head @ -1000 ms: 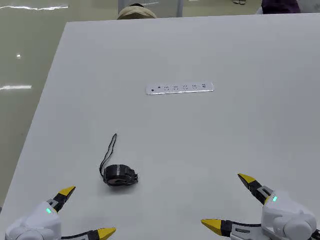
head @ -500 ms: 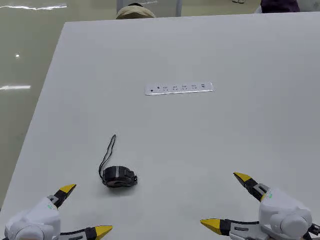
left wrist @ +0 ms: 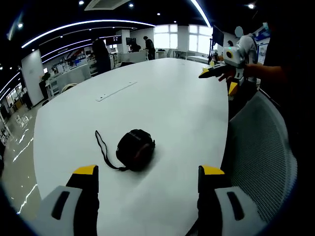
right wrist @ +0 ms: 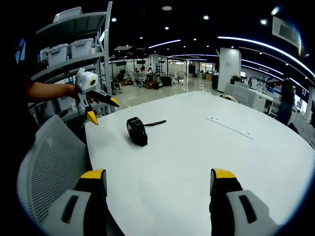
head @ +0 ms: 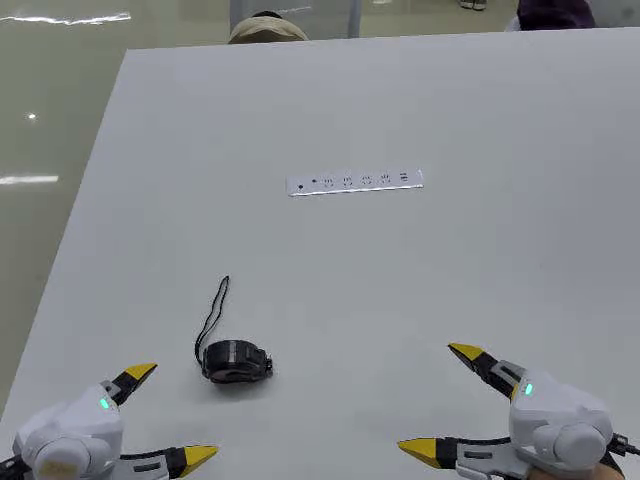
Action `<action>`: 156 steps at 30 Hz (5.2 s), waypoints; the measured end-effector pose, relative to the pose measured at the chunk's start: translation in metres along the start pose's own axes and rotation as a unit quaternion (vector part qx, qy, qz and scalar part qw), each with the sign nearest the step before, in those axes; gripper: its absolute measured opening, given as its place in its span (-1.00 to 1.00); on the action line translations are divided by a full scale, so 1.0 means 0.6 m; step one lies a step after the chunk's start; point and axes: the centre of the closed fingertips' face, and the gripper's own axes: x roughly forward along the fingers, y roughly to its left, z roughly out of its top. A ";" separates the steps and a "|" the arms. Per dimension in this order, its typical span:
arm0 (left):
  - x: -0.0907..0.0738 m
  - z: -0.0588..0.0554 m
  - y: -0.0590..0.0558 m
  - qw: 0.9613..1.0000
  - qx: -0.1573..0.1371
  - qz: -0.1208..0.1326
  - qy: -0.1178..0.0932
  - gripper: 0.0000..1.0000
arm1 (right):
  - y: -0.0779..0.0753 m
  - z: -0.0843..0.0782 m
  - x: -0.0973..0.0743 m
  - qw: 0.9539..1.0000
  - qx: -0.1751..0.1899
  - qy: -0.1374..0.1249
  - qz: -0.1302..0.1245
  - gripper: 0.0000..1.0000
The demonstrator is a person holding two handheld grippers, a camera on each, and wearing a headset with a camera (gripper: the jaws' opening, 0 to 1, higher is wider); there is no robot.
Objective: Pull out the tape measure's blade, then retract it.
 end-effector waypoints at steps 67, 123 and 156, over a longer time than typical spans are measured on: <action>0.134 -0.007 0.050 0.967 0.201 -0.129 0.088 -0.02 | -0.006 0.034 0.179 0.982 -0.110 -0.001 0.155 0.12; 0.180 -0.037 0.044 0.946 0.242 -0.161 0.145 -0.41 | 0.078 0.006 0.341 0.959 -0.144 0.035 0.243 -0.35; 0.179 -0.034 0.045 0.959 0.200 -0.167 0.110 -0.44 | 0.097 -0.013 0.390 0.947 -0.163 0.058 0.272 -0.54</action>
